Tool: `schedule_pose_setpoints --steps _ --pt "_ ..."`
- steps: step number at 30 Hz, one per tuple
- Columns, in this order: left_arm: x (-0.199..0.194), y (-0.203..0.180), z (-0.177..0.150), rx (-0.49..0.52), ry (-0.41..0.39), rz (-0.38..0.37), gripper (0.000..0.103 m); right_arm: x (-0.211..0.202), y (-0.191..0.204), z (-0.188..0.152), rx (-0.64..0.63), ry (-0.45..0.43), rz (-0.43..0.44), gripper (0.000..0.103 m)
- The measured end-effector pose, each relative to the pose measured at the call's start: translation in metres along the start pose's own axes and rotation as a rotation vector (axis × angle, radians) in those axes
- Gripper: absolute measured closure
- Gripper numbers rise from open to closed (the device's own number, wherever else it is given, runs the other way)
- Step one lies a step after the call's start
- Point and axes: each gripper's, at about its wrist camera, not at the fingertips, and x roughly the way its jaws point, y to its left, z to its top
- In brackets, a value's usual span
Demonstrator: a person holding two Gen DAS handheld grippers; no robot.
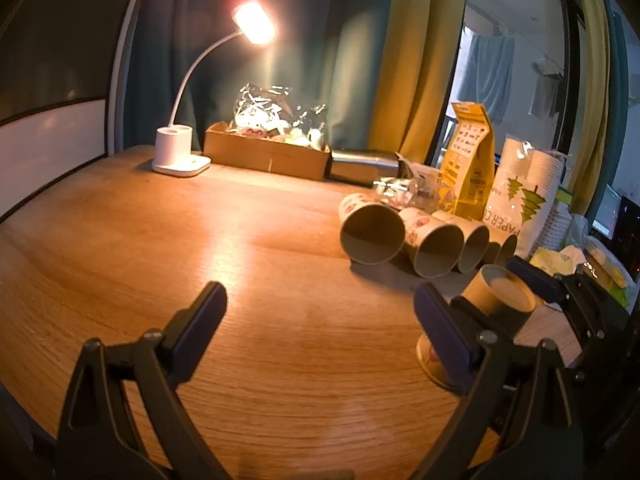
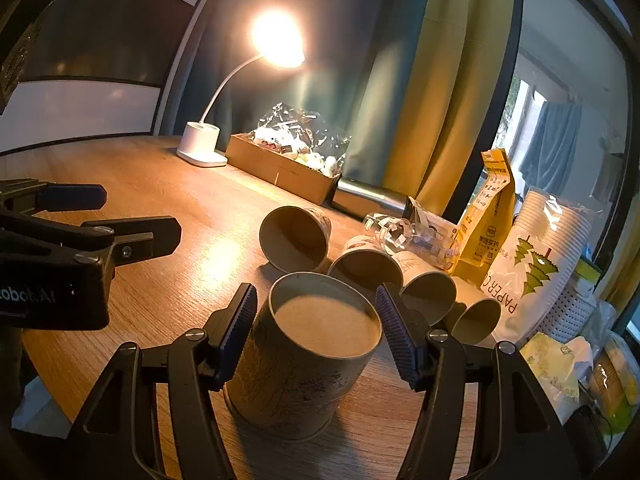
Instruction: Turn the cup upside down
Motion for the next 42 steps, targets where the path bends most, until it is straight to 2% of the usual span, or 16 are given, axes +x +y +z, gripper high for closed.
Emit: schedule_pose_setpoints --steps 10,14,19,28,34,42 --pt "-0.004 -0.002 0.003 0.008 -0.009 -0.002 0.007 -0.003 -0.008 0.000 0.051 -0.002 0.028 0.038" --pt "-0.010 -0.004 0.007 0.007 -0.031 -0.006 0.007 -0.013 -0.024 0.009 0.154 -0.006 0.090 0.038" --pt "-0.022 -0.005 0.012 0.006 -0.082 0.002 0.007 -0.025 -0.043 0.013 0.305 0.034 0.160 0.038" --pt "-0.051 -0.013 0.019 0.017 -0.126 -0.005 0.007 -0.052 -0.061 0.013 0.420 0.058 0.180 0.038" --pt "-0.074 -0.010 0.017 0.020 -0.139 -0.002 0.007 -0.065 -0.062 0.008 0.447 0.061 0.176 0.036" --pt "-0.071 -0.009 0.013 0.019 -0.114 -0.002 0.007 -0.063 -0.062 0.004 0.449 0.070 0.187 0.036"
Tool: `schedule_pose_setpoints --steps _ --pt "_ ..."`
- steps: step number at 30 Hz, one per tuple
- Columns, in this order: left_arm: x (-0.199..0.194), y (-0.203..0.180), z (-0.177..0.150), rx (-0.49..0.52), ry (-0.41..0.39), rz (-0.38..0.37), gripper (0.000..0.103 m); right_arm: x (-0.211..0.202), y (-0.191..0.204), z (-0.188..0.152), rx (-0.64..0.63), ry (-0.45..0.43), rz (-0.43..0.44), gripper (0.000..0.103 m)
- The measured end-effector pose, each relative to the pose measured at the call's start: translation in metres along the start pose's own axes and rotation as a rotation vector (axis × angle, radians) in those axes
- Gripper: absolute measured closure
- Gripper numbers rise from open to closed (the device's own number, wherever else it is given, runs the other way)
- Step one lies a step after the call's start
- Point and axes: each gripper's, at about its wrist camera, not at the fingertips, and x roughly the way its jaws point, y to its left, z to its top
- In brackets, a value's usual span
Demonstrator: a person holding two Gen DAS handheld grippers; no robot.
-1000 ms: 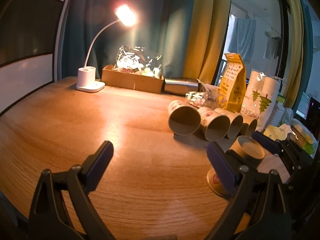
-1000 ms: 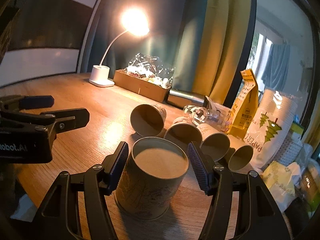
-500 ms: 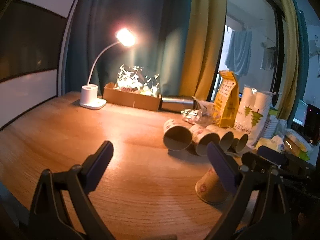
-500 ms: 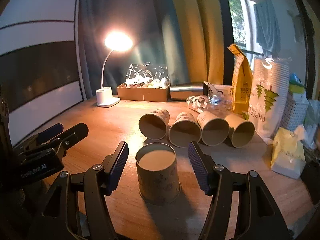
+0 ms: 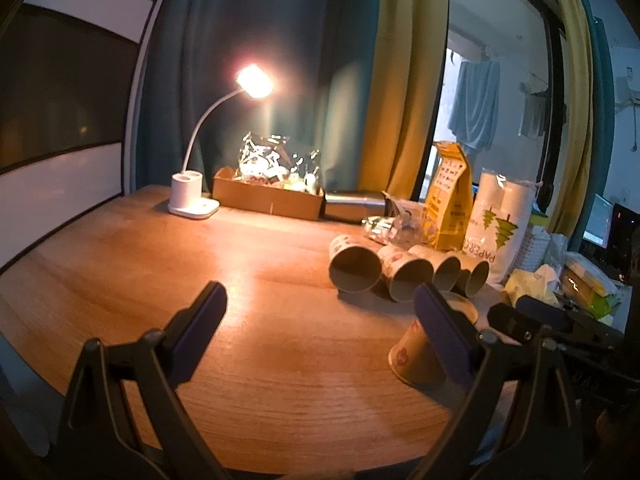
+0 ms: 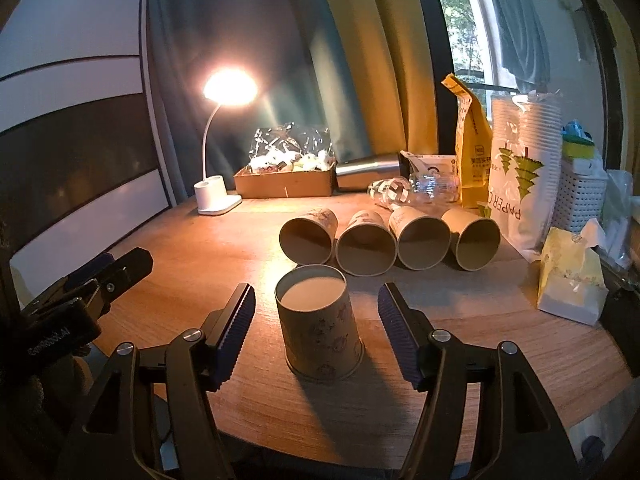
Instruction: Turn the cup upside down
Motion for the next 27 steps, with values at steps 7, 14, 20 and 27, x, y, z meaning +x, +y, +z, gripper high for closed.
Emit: schedule_pose_setpoints --steps 7,14,20,27 --pt "0.0066 0.0062 -0.0019 -0.013 0.014 0.007 0.007 0.0086 0.0000 -0.0017 0.006 0.015 0.004 0.036" --pt "0.0043 0.0046 -0.0032 -0.012 0.015 0.002 0.007 0.0076 0.0011 -0.0029 0.005 0.013 0.005 0.036" --pt "0.0025 0.0008 -0.0021 0.000 0.007 -0.002 0.007 0.0063 0.0006 -0.0035 0.005 0.011 0.006 0.036" --pt "0.0043 -0.0015 -0.0016 0.006 0.010 -0.004 0.007 0.0058 0.0004 -0.0042 0.008 0.010 0.004 0.036"
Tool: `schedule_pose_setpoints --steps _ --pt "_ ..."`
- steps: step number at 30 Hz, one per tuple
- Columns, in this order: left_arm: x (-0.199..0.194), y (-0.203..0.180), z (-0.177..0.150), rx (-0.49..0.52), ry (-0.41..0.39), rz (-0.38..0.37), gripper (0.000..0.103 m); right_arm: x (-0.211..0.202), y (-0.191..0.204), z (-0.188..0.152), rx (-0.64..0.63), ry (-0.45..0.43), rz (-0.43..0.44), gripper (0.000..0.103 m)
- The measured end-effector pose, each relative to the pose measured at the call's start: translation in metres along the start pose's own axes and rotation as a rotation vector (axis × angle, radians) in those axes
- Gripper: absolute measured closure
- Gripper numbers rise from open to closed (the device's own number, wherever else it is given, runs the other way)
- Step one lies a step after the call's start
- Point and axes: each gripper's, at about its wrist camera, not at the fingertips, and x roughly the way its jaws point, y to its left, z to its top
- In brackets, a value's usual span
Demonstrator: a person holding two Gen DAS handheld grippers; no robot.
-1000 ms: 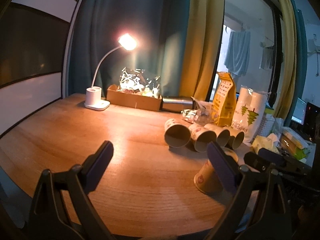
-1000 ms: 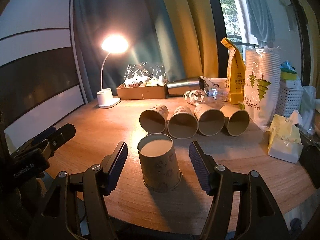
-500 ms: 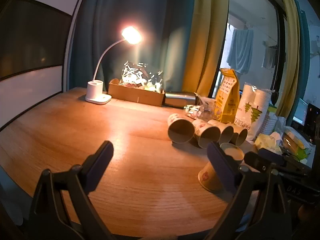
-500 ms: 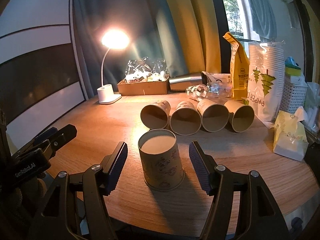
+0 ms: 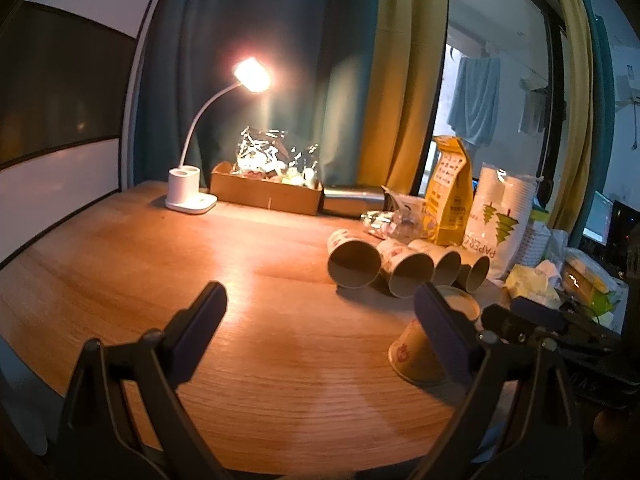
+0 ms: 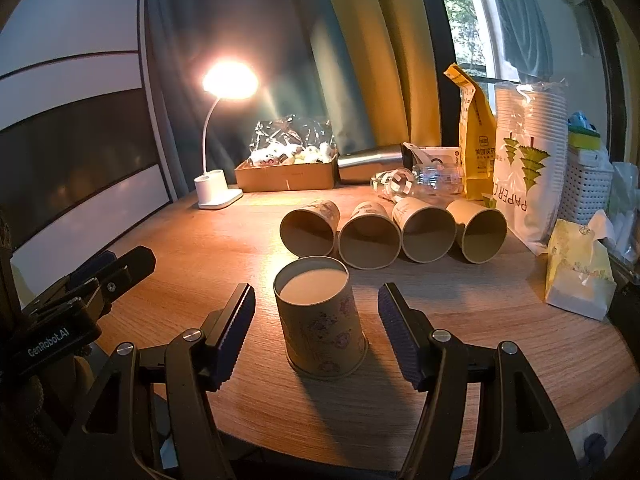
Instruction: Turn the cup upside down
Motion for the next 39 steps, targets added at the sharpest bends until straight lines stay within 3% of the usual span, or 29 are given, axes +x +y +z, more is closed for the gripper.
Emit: schedule_pose_setpoints --steps 39 --pt "-0.0011 -0.0001 -0.0003 0.004 -0.004 0.006 0.007 -0.0006 -0.0013 -0.0014 0.007 -0.004 0.003 0.036"
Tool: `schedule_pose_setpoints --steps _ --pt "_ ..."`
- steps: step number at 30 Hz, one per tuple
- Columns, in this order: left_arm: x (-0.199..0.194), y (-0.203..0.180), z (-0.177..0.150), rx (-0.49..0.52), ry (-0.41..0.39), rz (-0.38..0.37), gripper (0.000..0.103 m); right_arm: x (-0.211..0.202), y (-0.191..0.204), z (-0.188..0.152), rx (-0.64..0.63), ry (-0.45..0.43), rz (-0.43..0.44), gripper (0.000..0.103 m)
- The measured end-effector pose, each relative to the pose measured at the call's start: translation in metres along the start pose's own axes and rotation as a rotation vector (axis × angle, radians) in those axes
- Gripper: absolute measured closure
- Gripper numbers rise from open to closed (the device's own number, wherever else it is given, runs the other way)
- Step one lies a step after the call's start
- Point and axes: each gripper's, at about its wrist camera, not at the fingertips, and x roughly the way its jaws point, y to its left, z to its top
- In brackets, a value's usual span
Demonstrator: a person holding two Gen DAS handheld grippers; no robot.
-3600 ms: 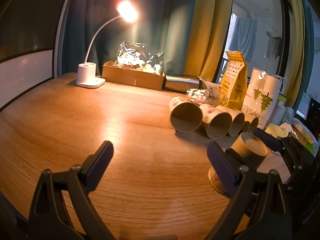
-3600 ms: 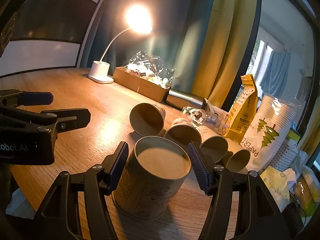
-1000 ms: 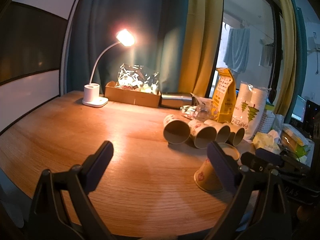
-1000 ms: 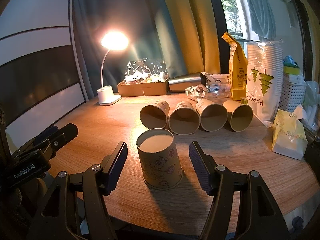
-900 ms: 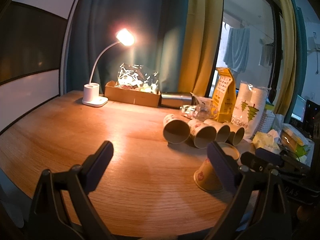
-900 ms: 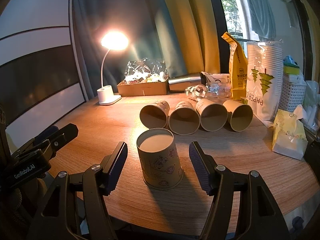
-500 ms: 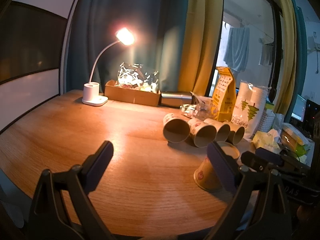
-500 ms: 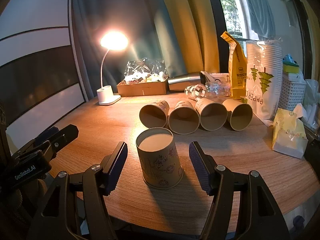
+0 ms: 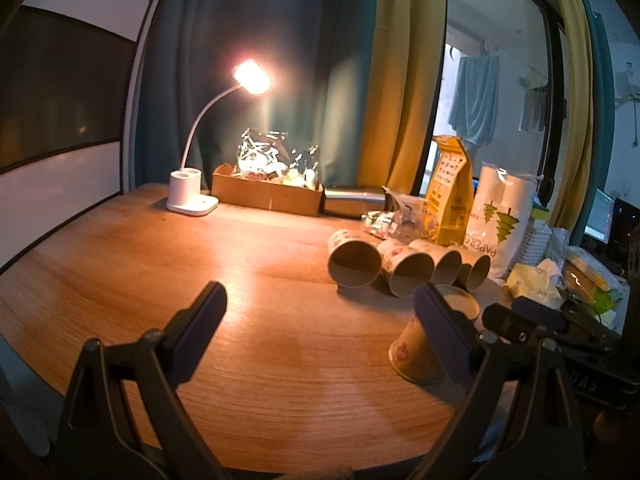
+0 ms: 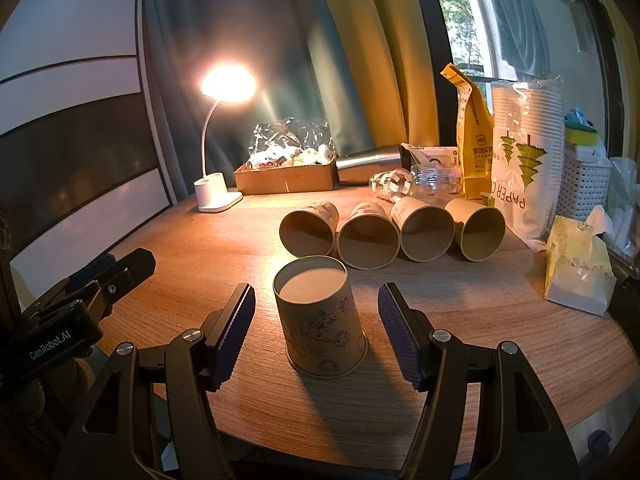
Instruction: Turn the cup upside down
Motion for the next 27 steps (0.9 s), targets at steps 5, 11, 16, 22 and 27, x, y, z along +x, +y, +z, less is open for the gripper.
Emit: schedule_pose_setpoints --steps 5,11,16,22,27 --pt "0.0001 -0.0003 -0.0001 0.001 0.001 0.002 0.007 -0.0002 -0.0001 -0.0001 0.000 -0.002 -0.001 0.036" --pt "-0.0018 0.0026 0.0019 -0.001 -0.011 0.032 0.007 -0.0010 -0.0007 -0.0002 0.008 -0.006 -0.002 0.036" --pt "-0.0015 0.0007 0.0028 0.015 -0.007 0.038 0.007 -0.0002 -0.0001 0.0001 0.011 -0.006 -0.002 0.036" --pt "-0.0008 -0.0038 0.0021 0.035 -0.007 0.043 0.007 0.0007 -0.0017 -0.0014 0.012 0.004 0.004 0.036" --pt "-0.0001 -0.0062 0.0004 0.051 -0.011 0.048 0.007 0.0085 0.0009 -0.0015 0.010 0.023 0.011 0.036"
